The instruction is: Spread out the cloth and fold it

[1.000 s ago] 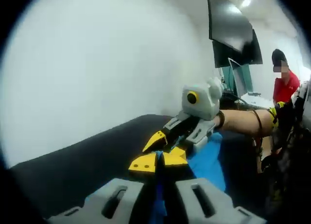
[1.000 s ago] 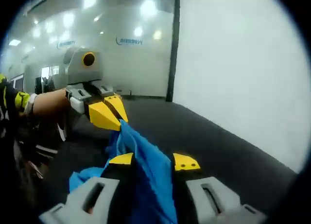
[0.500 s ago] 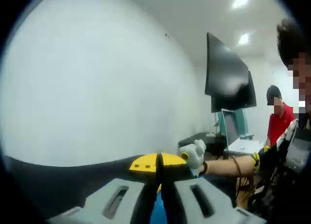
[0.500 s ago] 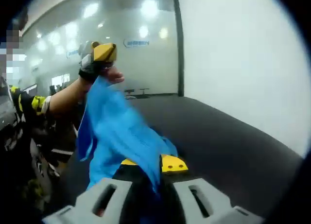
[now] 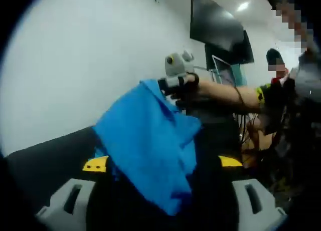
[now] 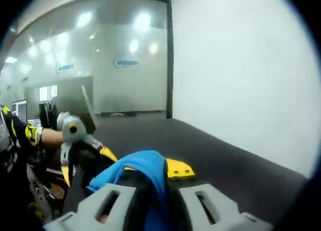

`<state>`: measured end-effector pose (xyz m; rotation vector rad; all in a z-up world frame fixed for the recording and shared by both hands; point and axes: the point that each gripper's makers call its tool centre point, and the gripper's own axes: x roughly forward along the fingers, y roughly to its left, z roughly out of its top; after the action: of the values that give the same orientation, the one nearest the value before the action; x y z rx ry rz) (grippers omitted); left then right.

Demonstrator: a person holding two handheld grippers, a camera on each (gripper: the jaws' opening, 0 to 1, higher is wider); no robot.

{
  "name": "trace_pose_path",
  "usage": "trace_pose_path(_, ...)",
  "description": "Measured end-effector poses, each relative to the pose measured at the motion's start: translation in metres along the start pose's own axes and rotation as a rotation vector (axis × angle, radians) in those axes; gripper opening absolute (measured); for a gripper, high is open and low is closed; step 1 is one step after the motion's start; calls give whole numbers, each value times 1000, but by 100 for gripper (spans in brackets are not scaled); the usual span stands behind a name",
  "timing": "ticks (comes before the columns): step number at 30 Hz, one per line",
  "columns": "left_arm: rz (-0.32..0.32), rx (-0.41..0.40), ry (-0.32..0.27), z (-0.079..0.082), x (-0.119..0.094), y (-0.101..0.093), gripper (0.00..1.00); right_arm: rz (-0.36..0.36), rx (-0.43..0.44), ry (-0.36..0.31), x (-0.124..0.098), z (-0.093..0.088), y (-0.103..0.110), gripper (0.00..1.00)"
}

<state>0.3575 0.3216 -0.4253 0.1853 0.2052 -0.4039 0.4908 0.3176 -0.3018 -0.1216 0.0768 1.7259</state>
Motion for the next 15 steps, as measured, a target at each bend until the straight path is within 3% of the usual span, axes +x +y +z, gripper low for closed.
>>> trace_pose_path(2,28,37,63,-22,7,-3,62,-37,34,-29,-3,7,-6,7)
trace_pose_path(4,35,70,155,-39,12,-5,56,-27,41,-46,-5,11,-4,7)
trace_pose_path(5,41,88,150,-38,15,-3,53,-18,40,-46,-6,11,0,7)
trace_pose_path(6,41,82,85,-26,16,-1,39,-8,24,-35,-7,10,5,7)
trace_pose_path(8,107,56,66,-10,11,15,9,-14,-18,-16,-10,9,9,7)
trace_pose_path(10,117,54,61,3,4,24,3,-34,-39,-18,-17,13,5,7)
trace_pose_path(12,235,96,18,28,-11,54,2,-76,-39,-26,-25,17,-5,7)
trace_pose_path(13,301,112,-2,46,-21,70,2,-106,-49,-43,-30,20,-12,7)
trace_pose_path(15,396,113,-124,101,-44,94,1,-116,-19,-70,-35,23,-15,8)
